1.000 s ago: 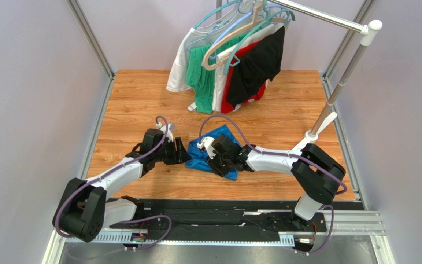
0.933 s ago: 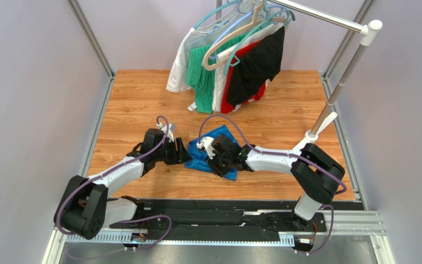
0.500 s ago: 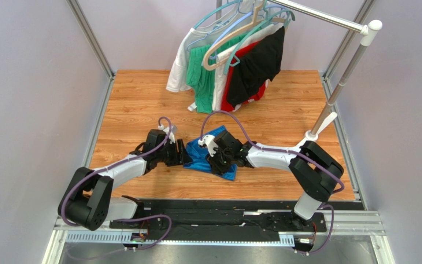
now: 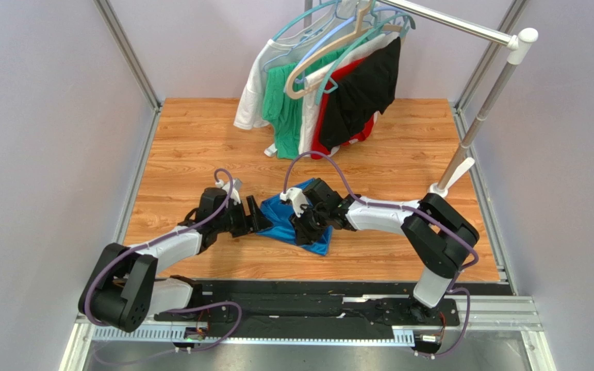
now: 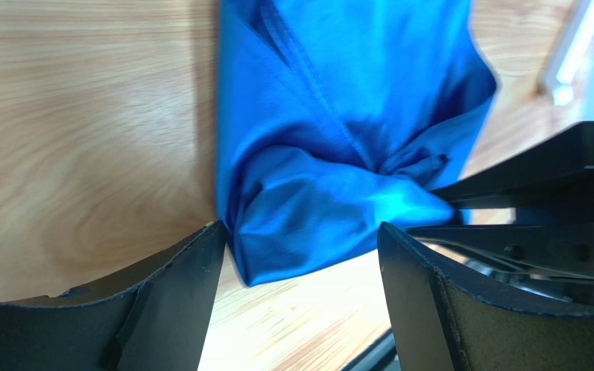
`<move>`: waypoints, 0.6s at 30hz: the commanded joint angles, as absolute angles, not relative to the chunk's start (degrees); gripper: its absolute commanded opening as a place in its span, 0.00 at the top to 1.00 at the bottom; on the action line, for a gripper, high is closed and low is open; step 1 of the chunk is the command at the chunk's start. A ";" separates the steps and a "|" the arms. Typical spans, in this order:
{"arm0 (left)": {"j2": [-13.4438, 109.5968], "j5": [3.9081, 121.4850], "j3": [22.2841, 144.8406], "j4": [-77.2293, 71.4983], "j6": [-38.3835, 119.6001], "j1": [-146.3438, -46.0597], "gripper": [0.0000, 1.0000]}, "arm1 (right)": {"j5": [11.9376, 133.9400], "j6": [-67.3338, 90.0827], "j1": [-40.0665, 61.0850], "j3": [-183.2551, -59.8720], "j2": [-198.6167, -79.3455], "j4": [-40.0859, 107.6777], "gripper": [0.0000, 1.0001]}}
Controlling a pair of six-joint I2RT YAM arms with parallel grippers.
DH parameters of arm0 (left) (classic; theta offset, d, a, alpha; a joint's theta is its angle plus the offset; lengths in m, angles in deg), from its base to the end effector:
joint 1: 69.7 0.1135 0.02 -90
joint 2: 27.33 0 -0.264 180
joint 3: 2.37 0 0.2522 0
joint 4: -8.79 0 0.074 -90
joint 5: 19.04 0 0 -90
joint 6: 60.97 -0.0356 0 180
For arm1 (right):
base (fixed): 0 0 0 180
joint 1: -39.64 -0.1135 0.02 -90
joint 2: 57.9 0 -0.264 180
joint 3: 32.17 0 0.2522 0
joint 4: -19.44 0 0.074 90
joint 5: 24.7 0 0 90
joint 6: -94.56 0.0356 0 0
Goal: Fold the napkin, place the utensils inside, and roll it up
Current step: Roll the napkin with the utensil
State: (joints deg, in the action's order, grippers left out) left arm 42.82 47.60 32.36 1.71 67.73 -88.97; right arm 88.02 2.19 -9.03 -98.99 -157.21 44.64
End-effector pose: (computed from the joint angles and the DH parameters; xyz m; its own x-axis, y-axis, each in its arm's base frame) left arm 0.1979 -0.0841 0.1436 -0.8597 -0.3075 -0.4079 0.0531 0.7404 -0.6700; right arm 0.2093 0.2588 0.1483 -0.5234 -0.6529 -0.5475 -0.8514 0.4275 0.3040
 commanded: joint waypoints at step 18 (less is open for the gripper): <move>42.02 46.52 29.76 2.86 69.37 -88.34 0.30 | 88.24 1.48 -9.23 -98.58 -162.23 50.95 0.78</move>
